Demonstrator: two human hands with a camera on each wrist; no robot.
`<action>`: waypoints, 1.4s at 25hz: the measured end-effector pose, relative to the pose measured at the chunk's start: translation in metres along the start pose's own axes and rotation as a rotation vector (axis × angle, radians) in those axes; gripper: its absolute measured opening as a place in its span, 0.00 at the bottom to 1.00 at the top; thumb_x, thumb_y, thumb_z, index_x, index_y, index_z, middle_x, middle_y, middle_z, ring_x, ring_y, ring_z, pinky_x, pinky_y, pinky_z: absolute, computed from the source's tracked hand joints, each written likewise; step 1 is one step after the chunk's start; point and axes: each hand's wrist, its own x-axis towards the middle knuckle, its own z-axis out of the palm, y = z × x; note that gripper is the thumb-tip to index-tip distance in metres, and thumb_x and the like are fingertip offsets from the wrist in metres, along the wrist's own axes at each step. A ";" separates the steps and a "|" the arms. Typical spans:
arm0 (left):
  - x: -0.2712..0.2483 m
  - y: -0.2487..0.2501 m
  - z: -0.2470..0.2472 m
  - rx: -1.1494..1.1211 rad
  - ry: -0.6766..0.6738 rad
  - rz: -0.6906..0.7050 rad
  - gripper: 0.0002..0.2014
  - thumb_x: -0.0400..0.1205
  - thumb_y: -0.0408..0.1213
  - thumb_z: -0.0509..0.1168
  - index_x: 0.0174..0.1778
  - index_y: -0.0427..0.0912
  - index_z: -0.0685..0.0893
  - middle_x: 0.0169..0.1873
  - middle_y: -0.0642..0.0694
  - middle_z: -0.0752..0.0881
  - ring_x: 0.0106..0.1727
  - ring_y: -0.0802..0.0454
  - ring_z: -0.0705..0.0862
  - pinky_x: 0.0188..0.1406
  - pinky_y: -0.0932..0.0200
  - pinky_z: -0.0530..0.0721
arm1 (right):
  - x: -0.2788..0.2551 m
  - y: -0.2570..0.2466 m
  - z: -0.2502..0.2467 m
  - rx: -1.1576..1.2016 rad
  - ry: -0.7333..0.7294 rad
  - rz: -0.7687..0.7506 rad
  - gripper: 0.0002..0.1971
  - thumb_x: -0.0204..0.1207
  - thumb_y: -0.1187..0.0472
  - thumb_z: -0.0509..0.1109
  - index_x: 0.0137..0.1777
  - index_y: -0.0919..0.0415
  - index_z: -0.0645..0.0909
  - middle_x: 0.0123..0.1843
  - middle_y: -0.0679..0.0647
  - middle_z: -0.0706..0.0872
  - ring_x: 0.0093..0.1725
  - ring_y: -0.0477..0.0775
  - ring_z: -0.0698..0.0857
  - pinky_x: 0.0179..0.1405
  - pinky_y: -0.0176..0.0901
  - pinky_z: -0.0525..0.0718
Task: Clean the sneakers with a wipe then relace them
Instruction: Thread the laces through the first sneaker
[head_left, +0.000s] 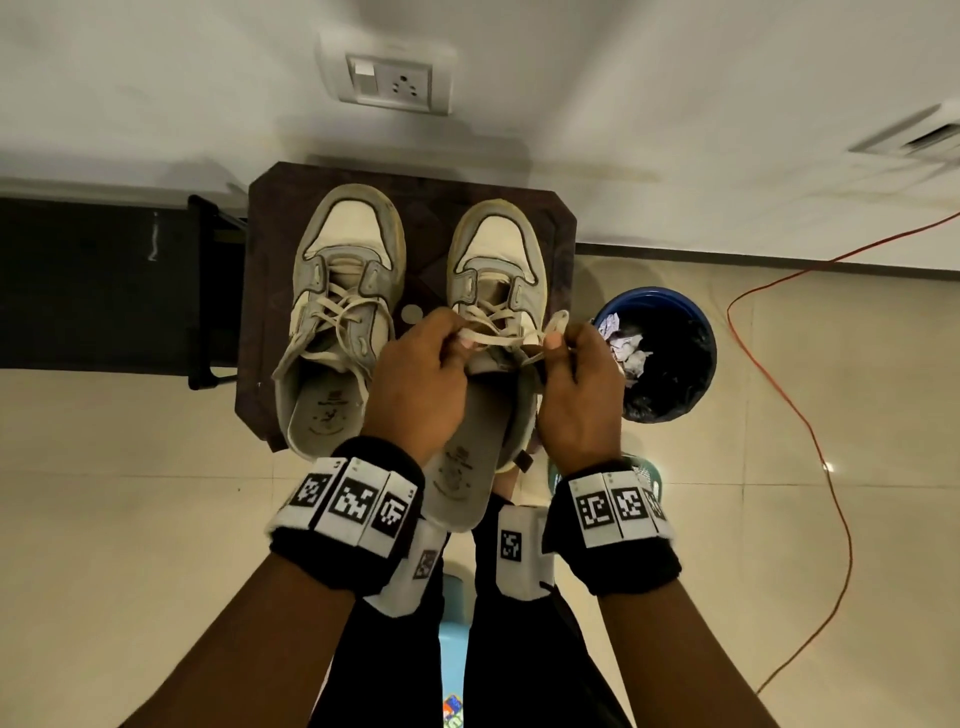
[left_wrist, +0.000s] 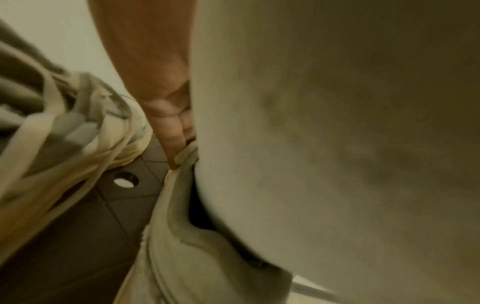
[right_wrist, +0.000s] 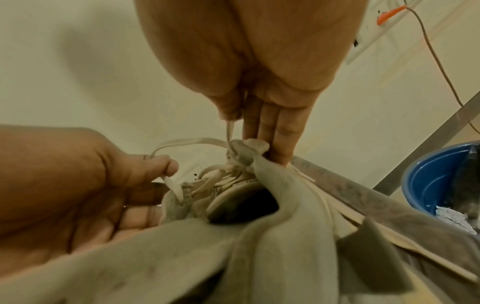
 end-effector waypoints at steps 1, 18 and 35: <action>-0.002 -0.001 0.000 -0.086 0.011 -0.044 0.07 0.86 0.36 0.58 0.44 0.47 0.80 0.34 0.54 0.80 0.38 0.55 0.79 0.36 0.60 0.75 | -0.001 0.000 -0.002 0.007 -0.003 0.003 0.10 0.84 0.55 0.59 0.51 0.61 0.78 0.39 0.46 0.81 0.40 0.51 0.81 0.43 0.54 0.81; -0.005 0.036 -0.039 -0.563 0.093 -0.114 0.18 0.86 0.45 0.58 0.32 0.51 0.85 0.37 0.48 0.88 0.52 0.43 0.88 0.63 0.41 0.82 | -0.001 -0.020 -0.031 0.549 -0.125 0.049 0.06 0.80 0.67 0.66 0.45 0.60 0.84 0.35 0.53 0.89 0.40 0.51 0.88 0.46 0.43 0.86; 0.024 0.052 -0.051 0.137 -0.346 0.259 0.17 0.87 0.50 0.54 0.53 0.46 0.86 0.40 0.48 0.89 0.44 0.52 0.88 0.53 0.44 0.85 | 0.024 -0.046 -0.036 0.276 -0.395 -0.252 0.15 0.80 0.64 0.67 0.37 0.76 0.84 0.29 0.63 0.85 0.29 0.50 0.82 0.33 0.47 0.81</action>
